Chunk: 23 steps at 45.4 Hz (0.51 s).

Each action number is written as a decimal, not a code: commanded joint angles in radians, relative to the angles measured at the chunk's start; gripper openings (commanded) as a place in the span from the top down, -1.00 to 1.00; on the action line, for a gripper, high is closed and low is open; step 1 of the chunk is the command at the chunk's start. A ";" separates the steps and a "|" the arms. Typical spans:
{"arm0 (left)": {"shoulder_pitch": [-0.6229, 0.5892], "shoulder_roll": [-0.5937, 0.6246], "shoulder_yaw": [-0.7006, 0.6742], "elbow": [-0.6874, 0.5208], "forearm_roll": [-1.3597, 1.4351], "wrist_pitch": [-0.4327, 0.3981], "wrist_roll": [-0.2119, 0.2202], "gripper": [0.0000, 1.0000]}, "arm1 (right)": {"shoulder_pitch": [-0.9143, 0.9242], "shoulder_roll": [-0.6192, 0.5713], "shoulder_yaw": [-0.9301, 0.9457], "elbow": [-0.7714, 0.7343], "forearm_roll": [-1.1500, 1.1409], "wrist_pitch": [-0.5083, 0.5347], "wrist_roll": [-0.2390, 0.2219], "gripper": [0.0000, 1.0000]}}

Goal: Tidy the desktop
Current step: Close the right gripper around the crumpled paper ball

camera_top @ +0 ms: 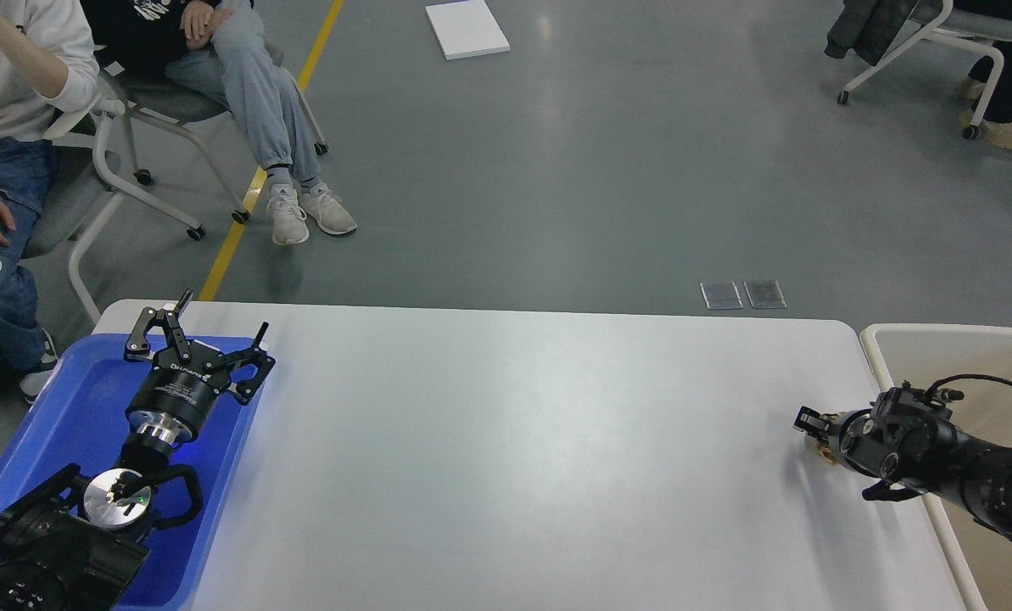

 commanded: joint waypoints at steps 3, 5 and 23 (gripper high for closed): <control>0.000 0.000 0.000 0.000 0.000 0.000 0.000 -1.00 | -0.009 -0.005 0.059 -0.001 0.012 -0.001 0.000 1.00; 0.000 0.000 0.000 0.000 0.000 0.000 0.000 -1.00 | -0.013 -0.005 0.073 -0.001 0.012 -0.002 0.000 1.00; 0.000 0.000 0.000 0.000 0.000 0.000 0.000 -1.00 | 0.043 -0.047 0.065 0.138 -0.006 -0.048 0.000 1.00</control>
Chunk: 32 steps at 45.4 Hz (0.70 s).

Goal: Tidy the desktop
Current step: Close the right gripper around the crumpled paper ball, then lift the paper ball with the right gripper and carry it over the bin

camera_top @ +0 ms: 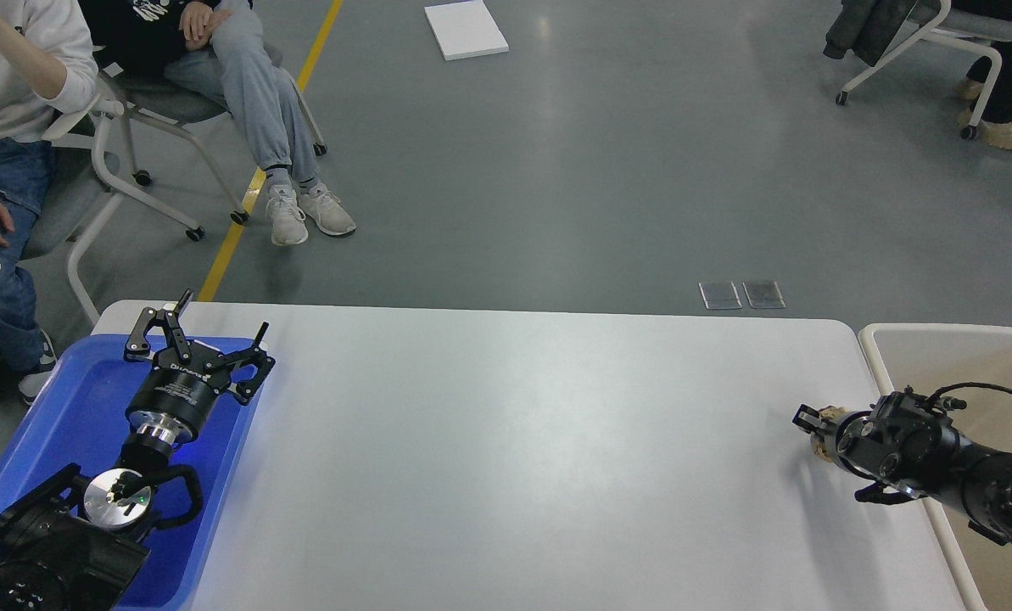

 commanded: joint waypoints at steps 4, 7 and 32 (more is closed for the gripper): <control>0.000 0.000 0.000 0.000 0.000 0.000 0.000 -1.00 | 0.121 -0.122 -0.011 0.248 -0.019 -0.014 0.000 1.00; 0.000 0.000 0.000 0.000 0.000 0.000 0.000 -1.00 | 0.171 -0.154 -0.017 0.324 -0.027 -0.014 0.000 1.00; 0.000 0.000 0.000 0.000 0.000 0.000 0.002 -1.00 | 0.503 -0.284 -0.150 0.682 -0.053 -0.009 -0.001 1.00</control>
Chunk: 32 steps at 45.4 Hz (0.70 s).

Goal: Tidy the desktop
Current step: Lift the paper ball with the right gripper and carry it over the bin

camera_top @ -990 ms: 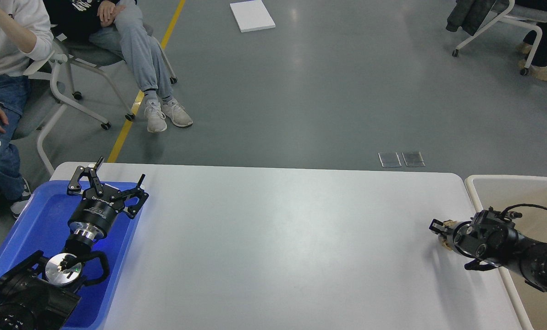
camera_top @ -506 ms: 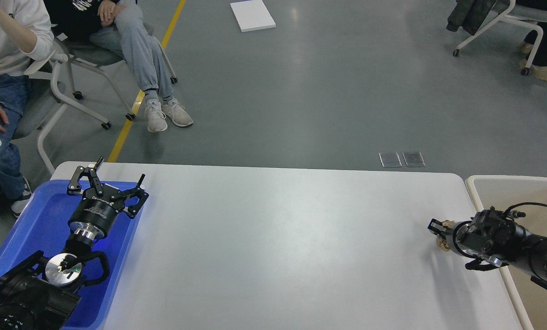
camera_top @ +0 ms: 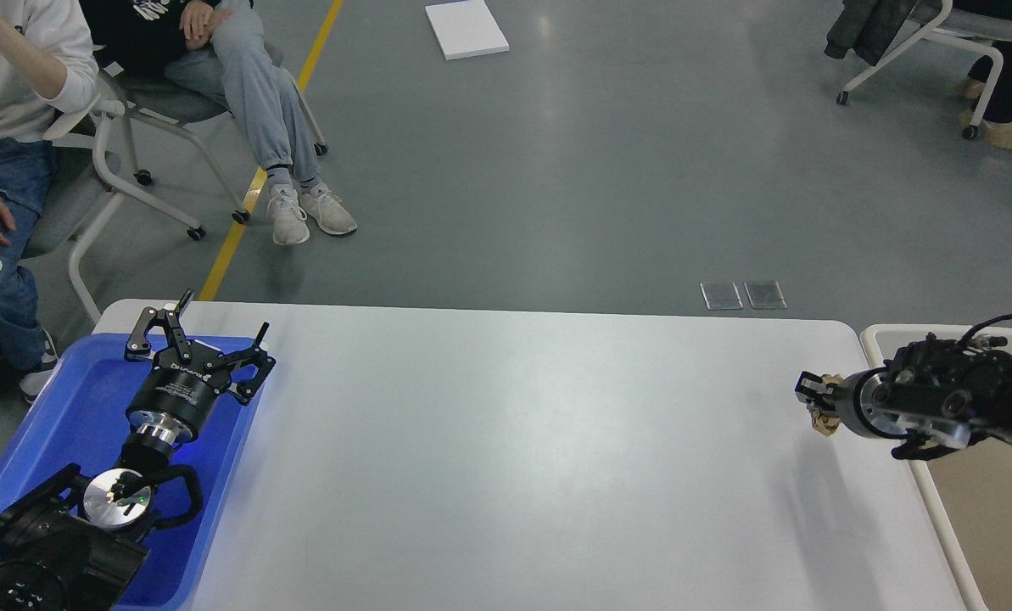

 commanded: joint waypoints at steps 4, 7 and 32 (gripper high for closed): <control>0.000 0.000 0.000 0.000 0.000 0.000 0.000 -1.00 | 0.225 -0.083 -0.093 0.230 -0.004 0.022 -0.001 1.00; 0.000 0.000 0.000 0.000 0.000 0.000 0.000 -1.00 | 0.292 -0.088 -0.135 0.281 -0.004 0.036 -0.004 1.00; 0.000 0.000 0.000 -0.001 0.000 0.000 0.000 -1.00 | 0.835 -0.112 -0.325 0.467 -0.003 0.429 -0.003 1.00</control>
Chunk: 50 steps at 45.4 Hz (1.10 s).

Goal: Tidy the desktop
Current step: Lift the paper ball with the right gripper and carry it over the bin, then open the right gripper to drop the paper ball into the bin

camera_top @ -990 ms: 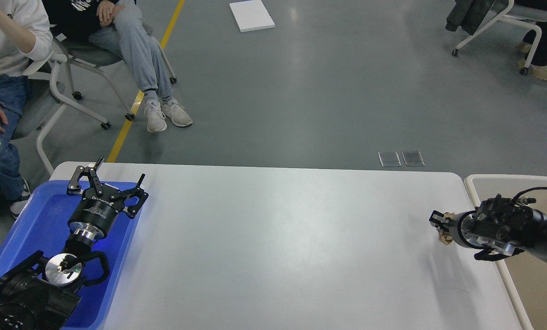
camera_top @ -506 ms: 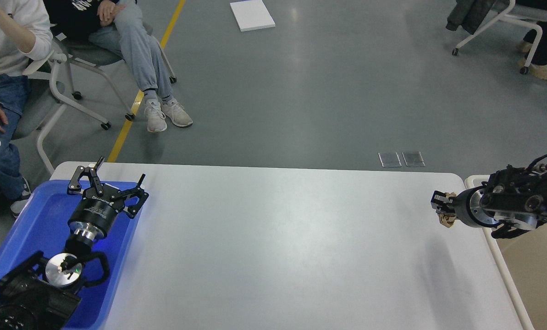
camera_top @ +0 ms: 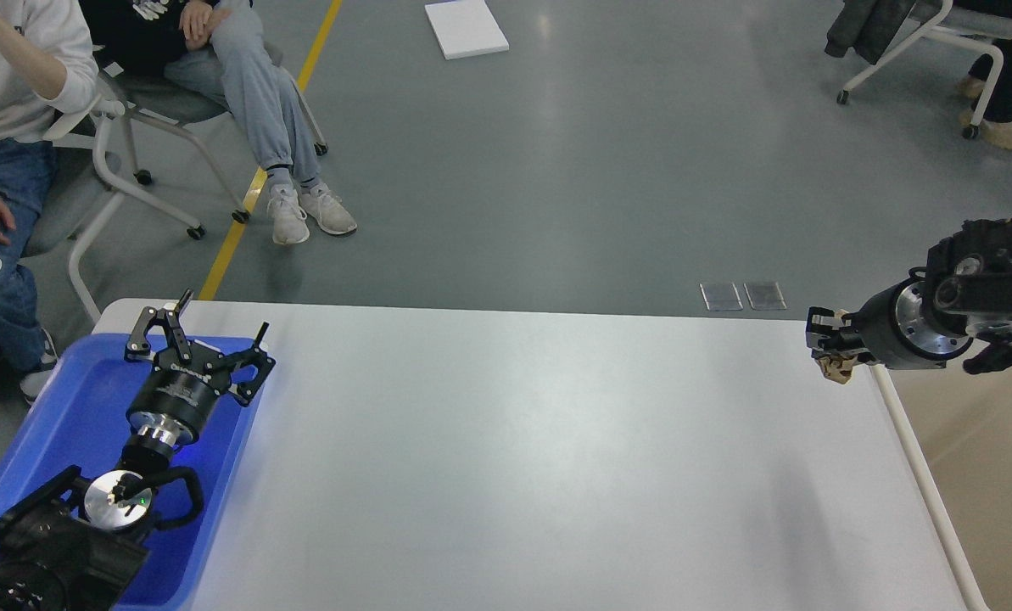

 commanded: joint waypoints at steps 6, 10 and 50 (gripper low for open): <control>0.000 0.000 0.000 0.001 0.000 0.000 0.000 -1.00 | 0.369 -0.011 -0.112 0.137 0.001 0.197 0.001 1.00; 0.000 0.000 0.000 0.001 0.000 0.000 0.000 -1.00 | 0.446 -0.006 -0.149 0.163 0.001 0.215 0.001 1.00; 0.000 0.000 0.000 0.001 0.000 0.000 0.000 -1.00 | 0.552 -0.153 -0.286 0.174 -0.087 0.251 0.001 1.00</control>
